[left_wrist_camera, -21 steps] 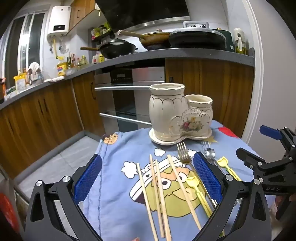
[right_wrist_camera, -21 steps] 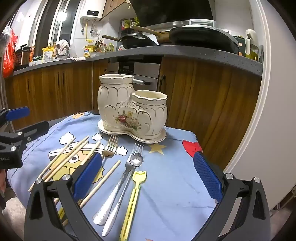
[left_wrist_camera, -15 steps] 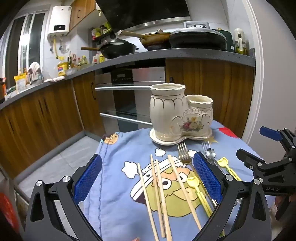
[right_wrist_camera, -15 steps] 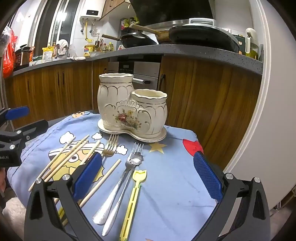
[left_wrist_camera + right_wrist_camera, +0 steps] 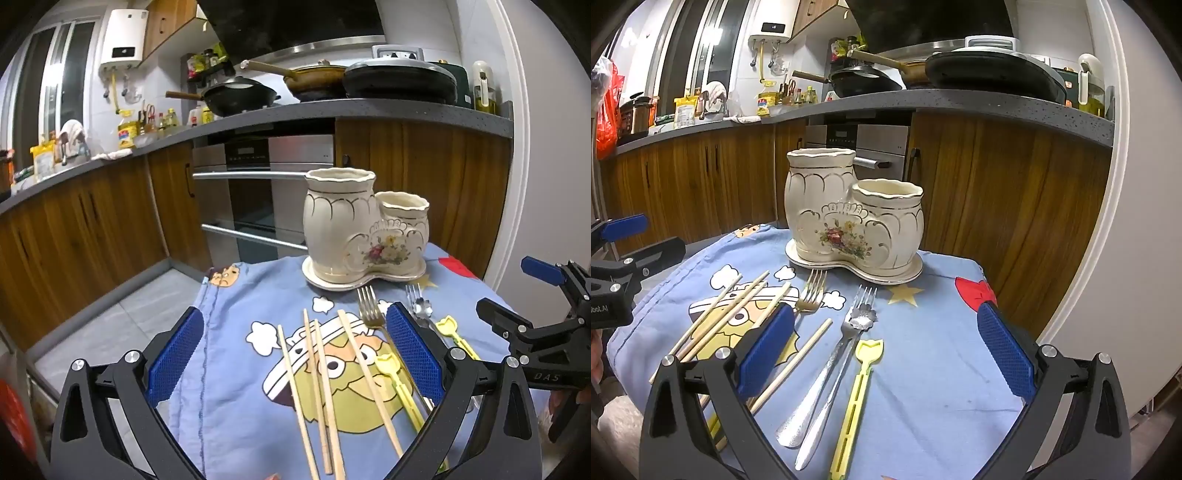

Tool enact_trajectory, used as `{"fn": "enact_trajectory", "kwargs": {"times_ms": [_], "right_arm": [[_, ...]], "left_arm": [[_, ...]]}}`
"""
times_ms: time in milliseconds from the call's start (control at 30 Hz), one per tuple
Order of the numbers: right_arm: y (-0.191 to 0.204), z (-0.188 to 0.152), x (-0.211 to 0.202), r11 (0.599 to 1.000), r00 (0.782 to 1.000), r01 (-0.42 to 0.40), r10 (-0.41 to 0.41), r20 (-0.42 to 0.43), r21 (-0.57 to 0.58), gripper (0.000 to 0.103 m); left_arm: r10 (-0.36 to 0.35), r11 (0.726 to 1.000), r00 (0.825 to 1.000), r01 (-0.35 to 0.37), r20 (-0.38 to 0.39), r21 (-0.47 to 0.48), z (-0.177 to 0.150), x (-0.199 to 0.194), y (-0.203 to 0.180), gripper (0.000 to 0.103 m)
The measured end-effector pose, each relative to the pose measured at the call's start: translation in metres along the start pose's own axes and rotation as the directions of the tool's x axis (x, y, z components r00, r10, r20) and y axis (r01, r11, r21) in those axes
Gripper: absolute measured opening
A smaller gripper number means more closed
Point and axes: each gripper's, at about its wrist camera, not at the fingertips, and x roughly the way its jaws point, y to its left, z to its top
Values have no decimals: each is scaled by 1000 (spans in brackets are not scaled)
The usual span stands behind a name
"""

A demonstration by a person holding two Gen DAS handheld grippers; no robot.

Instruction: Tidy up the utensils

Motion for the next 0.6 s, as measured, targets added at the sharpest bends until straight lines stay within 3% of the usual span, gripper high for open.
{"fn": "enact_trajectory", "kwargs": {"times_ms": [600], "right_arm": [[1, -2, 0, 1000, 1000, -4, 4, 0, 0, 98]], "left_arm": [[1, 1000, 1000, -1, -3, -6, -2, 2, -1, 98]]}}
